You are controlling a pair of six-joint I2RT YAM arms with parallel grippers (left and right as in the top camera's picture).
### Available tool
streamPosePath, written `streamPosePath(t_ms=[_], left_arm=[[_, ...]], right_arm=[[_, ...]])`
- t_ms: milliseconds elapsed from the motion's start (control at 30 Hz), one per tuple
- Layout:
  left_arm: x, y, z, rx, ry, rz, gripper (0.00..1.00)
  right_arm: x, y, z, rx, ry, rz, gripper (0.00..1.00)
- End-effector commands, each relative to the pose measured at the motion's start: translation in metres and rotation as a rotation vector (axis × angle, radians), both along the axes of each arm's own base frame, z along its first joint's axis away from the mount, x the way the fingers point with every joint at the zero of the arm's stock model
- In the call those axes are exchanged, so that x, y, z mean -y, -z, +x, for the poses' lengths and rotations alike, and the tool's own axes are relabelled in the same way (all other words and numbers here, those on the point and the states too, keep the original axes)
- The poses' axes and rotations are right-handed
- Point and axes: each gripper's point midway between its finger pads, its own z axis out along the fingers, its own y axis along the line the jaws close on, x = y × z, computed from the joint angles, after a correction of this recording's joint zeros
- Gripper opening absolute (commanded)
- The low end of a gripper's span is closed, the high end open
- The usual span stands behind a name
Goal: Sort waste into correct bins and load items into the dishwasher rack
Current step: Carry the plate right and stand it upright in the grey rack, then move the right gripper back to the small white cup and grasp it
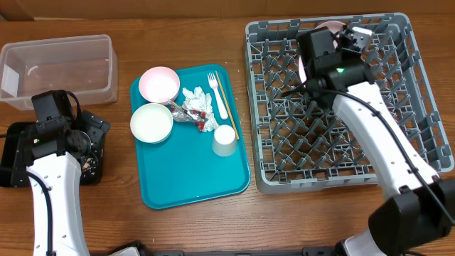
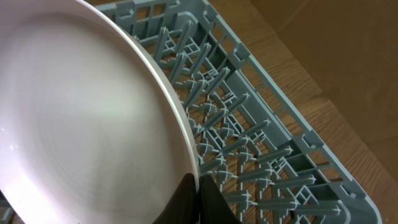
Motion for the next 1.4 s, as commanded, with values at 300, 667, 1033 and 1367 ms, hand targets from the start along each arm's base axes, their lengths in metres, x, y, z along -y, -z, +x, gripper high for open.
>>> streamPosePath(t_ms=[300, 667, 1033, 1367], left_arm=[[-0.006, -0.007, 0.002, 0.014, -0.021, 0.020, 1.00], [-0.006, -0.007, 0.002, 0.014, -0.021, 0.020, 1.00], [-0.006, -0.007, 0.002, 0.014, -0.021, 0.019, 1.00], [-0.006, -0.007, 0.003, 0.015, -0.021, 0.020, 1.00]], right_arm=[[-0.036, 0.020, 0.000, -0.078, -0.090, -0.067, 0.15], [-0.192, -0.007, -0.024, -0.200, -0.594, 0.551, 1.00], [-0.236, 0.034, -0.066, -0.472, -0.676, 0.804, 1.00], [-0.281, 0.109, -0.096, -0.661, -0.724, 0.775, 1.00]])
